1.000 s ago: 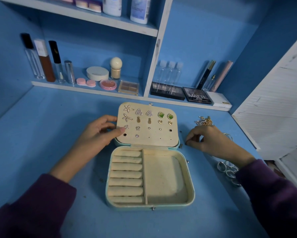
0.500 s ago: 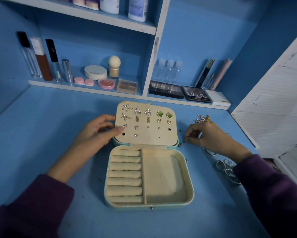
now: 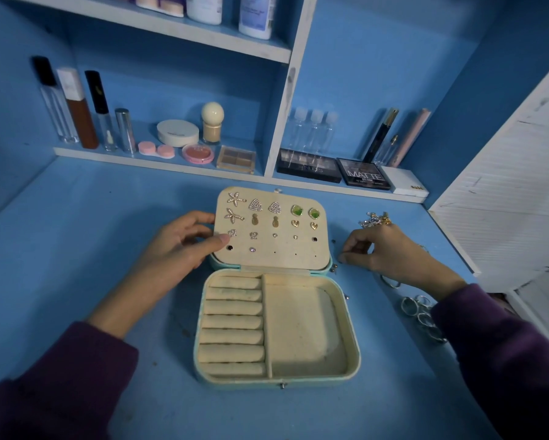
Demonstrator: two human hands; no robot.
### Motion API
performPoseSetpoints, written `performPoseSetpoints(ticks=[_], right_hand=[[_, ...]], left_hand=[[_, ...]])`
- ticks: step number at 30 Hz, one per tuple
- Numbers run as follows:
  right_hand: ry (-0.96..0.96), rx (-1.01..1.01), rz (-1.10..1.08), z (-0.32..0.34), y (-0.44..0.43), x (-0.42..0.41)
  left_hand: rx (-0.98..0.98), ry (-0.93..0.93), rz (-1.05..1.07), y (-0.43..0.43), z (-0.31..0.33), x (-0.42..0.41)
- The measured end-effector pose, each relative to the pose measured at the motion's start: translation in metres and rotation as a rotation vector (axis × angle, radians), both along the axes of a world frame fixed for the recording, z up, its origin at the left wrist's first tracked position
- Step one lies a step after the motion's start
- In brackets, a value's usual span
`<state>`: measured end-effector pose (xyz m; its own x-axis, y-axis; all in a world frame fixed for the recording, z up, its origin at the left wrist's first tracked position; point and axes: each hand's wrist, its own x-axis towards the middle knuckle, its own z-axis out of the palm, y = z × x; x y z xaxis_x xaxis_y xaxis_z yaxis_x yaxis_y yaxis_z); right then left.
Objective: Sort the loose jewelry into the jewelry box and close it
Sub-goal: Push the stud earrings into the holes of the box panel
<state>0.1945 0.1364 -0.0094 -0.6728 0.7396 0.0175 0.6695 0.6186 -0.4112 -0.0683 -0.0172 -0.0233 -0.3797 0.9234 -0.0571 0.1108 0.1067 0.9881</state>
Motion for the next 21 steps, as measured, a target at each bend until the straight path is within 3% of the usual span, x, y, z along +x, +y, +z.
performPoseSetpoints(ticks=[10, 17, 21], right_hand=[[0.003, 0.023, -0.010, -0.007, 0.004, -0.001], [-0.074, 0.320, 0.116, -0.014, -0.010, -0.001], [-0.094, 0.342, 0.129, -0.012, -0.012, 0.000]], left_hand=[[-0.001, 0.001, -0.004, 0.000, 0.000, 0.000], [0.002, -0.003, -0.002, 0.001, -0.002, -0.001], [0.020, 0.001, -0.017, 0.001, -0.004, -0.001]])
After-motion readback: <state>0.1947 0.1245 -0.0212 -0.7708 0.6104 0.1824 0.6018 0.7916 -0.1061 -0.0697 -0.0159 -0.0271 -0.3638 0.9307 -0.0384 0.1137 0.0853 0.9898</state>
